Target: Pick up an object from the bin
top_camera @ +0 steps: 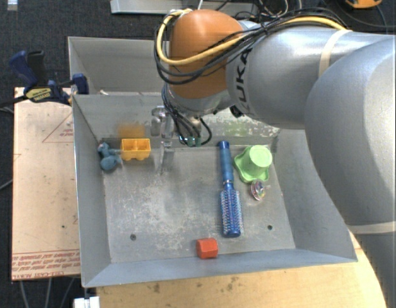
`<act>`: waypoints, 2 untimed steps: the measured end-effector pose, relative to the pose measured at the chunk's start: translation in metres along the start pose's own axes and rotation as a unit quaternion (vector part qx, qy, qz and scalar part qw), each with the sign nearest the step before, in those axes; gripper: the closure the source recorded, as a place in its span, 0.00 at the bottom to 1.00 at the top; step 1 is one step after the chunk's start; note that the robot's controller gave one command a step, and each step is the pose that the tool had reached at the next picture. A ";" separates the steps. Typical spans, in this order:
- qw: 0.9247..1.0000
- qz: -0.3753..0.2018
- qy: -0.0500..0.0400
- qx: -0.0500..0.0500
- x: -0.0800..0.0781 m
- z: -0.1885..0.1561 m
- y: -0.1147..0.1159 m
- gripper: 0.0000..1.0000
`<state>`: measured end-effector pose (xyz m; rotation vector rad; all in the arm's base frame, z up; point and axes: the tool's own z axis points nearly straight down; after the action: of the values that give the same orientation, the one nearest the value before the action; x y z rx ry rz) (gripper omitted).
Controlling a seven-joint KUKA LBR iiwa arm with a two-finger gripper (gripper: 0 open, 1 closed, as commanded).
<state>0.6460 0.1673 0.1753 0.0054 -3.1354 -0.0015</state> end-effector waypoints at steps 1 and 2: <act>1.000 -0.015 0.001 0.000 -0.010 0.109 0.035 0.00; 0.985 -0.173 -0.004 -0.001 0.035 0.074 0.084 0.00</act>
Offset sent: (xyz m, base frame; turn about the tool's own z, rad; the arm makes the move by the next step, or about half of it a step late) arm 0.0112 0.0324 -0.1053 -0.0243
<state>0.6102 0.2513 0.1013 0.5486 -3.0961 -0.0051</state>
